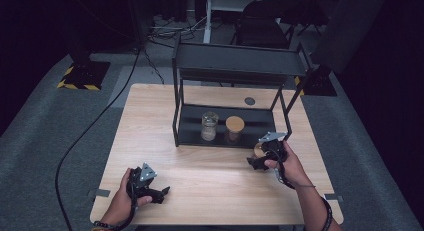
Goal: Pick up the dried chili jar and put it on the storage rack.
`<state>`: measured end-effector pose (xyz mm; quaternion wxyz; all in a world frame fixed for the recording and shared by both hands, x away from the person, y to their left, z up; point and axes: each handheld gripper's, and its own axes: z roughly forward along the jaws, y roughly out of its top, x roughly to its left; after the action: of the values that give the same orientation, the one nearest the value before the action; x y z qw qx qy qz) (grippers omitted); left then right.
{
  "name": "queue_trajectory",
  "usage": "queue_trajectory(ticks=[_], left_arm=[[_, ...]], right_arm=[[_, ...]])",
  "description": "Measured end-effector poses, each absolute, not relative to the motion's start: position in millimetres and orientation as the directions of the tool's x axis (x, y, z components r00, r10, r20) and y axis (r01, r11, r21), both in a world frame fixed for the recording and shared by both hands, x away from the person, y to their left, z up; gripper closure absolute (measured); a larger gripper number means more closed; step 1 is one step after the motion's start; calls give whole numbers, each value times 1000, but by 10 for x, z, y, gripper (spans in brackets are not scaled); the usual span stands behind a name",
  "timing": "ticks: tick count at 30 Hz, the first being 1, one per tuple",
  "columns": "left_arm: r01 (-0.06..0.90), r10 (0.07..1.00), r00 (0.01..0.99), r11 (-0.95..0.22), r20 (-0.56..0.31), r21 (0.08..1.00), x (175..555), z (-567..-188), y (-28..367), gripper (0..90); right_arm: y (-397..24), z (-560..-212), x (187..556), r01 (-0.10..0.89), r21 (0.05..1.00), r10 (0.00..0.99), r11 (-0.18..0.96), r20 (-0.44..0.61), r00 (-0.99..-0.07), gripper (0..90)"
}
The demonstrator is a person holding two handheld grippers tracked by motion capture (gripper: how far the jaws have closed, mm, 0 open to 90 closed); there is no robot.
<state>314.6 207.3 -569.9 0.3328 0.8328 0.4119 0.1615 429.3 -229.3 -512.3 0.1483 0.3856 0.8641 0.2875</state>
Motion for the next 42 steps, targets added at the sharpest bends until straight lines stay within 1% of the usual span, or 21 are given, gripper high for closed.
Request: queue_trajectory(ticks=[7,14,16,19,42], left_arm=[[577,792,611,-441,-5,688,3148,-5699,2074,0],[577,791,611,-441,-5,687,3149,-5699,2074,0],[577,791,612,-441,-5,687,3149,-5699,2074,0],[577,791,612,-442,-5,687,3149,-5699,2074,0],[577,791,612,-441,-6,687,3150,-5699,2073,0]], right_arm=[[-2330,-5145,4297,601,609,764,517,-11,-645,58],[-2385,-5140,4306,609,623,770,491,18,-638,150],[-2392,-5136,4309,611,623,768,489,25,-640,192],[-2395,-5138,4310,613,621,772,488,21,-636,233],[-2410,-5128,4294,608,627,770,487,20,-638,242]])
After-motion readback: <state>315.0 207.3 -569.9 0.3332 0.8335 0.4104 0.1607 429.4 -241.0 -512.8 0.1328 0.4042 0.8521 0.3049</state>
